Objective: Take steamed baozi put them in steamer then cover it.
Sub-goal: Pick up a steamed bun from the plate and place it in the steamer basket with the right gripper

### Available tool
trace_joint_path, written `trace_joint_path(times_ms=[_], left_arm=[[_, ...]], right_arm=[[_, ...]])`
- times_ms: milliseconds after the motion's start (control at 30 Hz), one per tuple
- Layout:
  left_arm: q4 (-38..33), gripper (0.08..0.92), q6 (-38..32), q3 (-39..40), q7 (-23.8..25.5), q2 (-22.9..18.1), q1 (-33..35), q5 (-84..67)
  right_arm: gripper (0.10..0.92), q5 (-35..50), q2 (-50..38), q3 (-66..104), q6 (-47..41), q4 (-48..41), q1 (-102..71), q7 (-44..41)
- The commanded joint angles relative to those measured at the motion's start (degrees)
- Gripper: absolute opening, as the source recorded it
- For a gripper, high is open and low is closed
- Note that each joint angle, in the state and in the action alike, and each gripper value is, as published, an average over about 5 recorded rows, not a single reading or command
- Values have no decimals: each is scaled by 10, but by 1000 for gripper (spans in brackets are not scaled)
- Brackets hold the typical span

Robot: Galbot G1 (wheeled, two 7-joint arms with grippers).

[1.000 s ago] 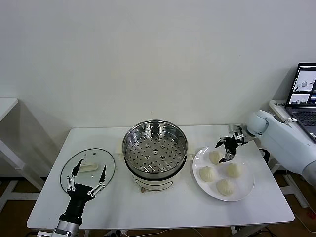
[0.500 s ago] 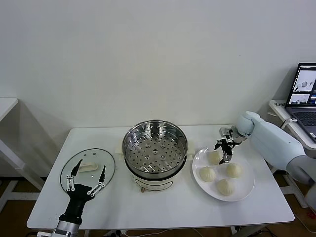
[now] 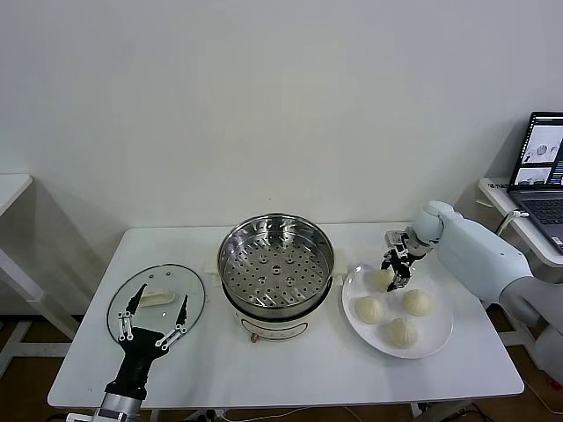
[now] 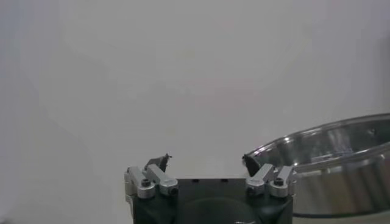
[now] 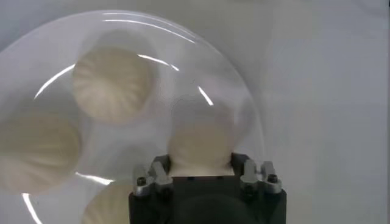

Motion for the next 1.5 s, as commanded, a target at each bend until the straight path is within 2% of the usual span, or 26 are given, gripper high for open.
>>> trace_joint_path(times_ms=[33, 267, 533, 667, 867, 1167, 1500], left_arm=[[-3, 823, 2, 3, -1, 1, 0, 0], [-8, 823, 3, 6, -3, 5, -1, 1], [-18, 823, 1, 6, -4, 5, 5, 0], [-21, 823, 1, 5, -5, 6, 6, 0], [-21, 823, -1, 4, -5, 5, 6, 0], [-24, 823, -2, 2, -7, 6, 6, 0], [-24, 823, -5, -2, -8, 8, 9, 0]], right_arm=[[636, 10, -29, -23, 7, 78, 41, -9], [654, 63, -43, -102, 102, 208, 194, -34], [675, 46, 47, -138, 249, 240, 307, -49], [678, 13, 102, -133, 309, 236, 302, -48], [679, -50, 171, -129, 348, 216, 263, -42], [705, -167, 241, -111, 379, 138, 192, -29], [713, -216, 277, -94, 387, 75, 148, -25]])
